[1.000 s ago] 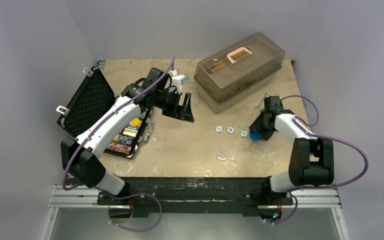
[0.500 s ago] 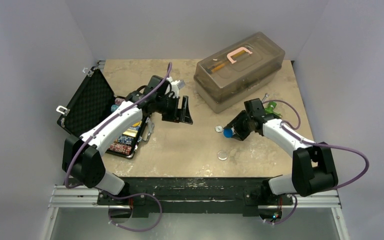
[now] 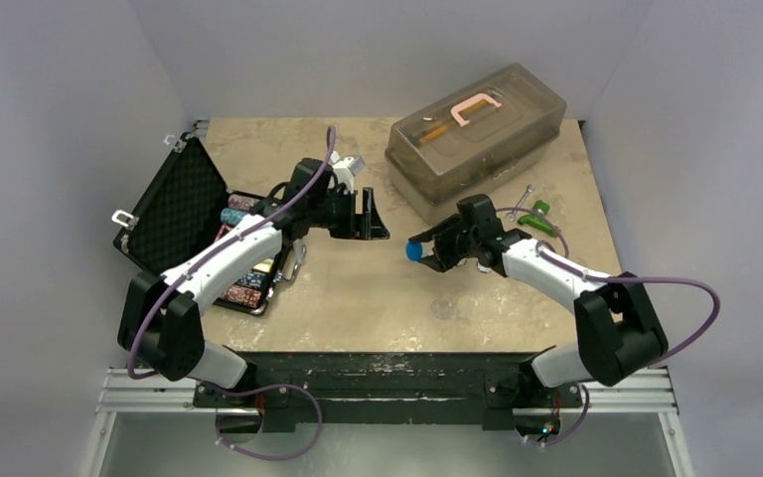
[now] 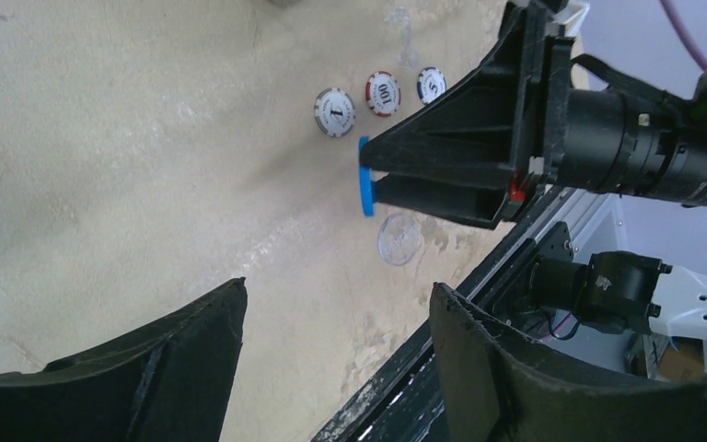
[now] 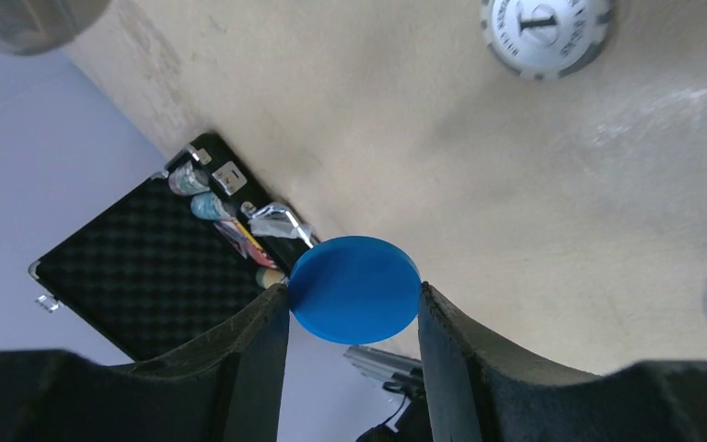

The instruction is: Pack up texas hold em set

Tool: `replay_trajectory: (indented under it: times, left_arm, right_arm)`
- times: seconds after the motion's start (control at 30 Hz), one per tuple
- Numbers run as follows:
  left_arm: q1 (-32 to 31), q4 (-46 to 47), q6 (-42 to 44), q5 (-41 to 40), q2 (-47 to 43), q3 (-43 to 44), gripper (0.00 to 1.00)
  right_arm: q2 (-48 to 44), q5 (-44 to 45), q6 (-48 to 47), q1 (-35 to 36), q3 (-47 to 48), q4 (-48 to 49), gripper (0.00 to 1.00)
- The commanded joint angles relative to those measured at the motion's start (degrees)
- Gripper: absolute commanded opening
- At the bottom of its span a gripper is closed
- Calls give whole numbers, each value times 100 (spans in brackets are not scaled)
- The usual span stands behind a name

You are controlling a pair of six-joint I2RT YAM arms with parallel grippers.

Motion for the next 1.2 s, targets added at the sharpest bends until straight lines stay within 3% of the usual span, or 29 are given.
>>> replay_trajectory:
  times: [0.0, 0.4, 1.17]
  left_arm:
    - [-36, 763, -25, 104, -227, -81, 70]
    - [-145, 730, 159, -579, -219, -169, 56]
    - [-217, 406, 443, -907, 34, 190, 25]
  right_arm:
    - [161, -113, 870, 298, 301, 600, 38]
    - [351, -79, 1489, 684, 693, 1010, 40]
    - [477, 129, 1715, 1026, 1102, 984, 40]
